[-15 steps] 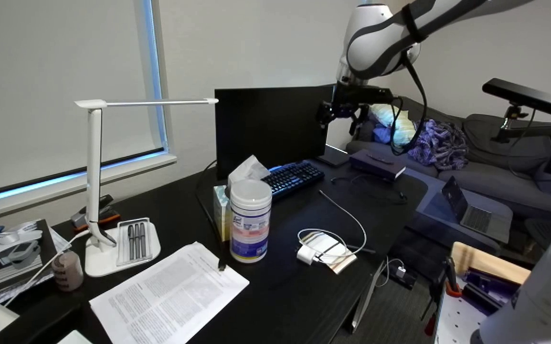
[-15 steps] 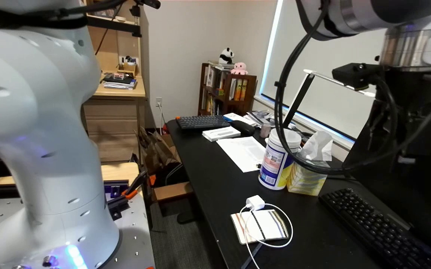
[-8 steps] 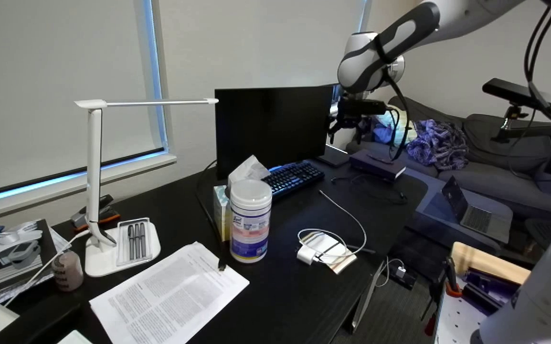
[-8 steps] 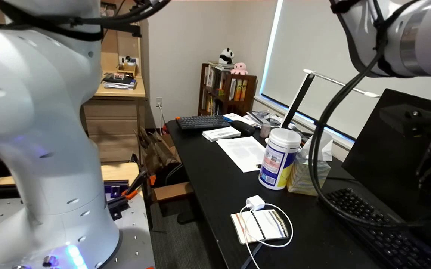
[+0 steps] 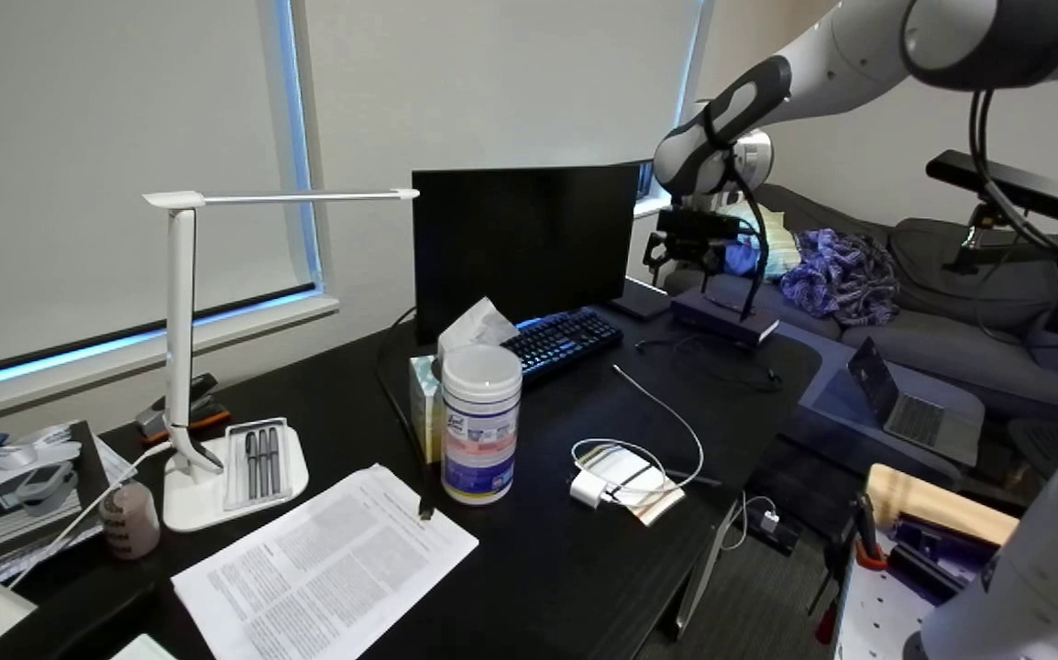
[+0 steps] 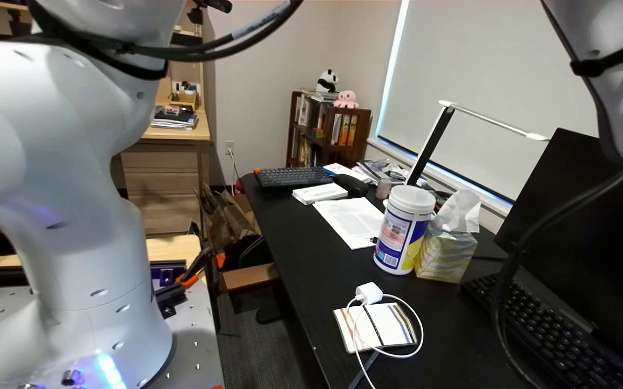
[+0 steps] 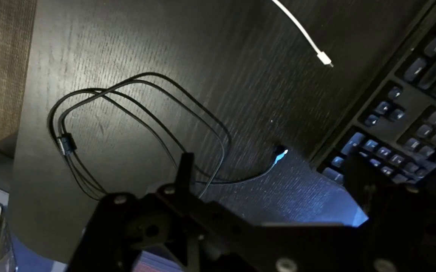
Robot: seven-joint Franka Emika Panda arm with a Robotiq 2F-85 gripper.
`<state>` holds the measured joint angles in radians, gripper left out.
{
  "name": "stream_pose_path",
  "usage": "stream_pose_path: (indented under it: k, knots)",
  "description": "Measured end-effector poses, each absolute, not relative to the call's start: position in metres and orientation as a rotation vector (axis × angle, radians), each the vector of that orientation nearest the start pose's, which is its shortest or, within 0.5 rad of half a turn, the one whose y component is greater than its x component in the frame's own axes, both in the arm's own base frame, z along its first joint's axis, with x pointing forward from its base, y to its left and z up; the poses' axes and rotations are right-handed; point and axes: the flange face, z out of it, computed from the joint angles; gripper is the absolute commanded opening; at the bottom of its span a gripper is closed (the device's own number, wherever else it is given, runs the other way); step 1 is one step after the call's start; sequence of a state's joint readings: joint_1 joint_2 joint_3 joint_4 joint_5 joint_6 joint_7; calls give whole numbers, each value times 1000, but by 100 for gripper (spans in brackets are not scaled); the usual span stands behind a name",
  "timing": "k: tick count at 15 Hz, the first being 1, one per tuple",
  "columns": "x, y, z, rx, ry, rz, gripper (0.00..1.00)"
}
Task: Move the black cable on the right side of the desk to the left
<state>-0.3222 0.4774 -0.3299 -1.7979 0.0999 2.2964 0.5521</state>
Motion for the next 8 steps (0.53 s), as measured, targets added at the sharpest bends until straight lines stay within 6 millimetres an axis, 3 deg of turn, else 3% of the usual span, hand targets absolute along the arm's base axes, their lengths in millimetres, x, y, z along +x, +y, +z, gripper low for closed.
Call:
stream_pose_path:
  k: [4,8]
  knots:
    - [528,-415,273,-2525,1948,-53,100]
    - [532,-418,270,-2523,1950,-60,100]
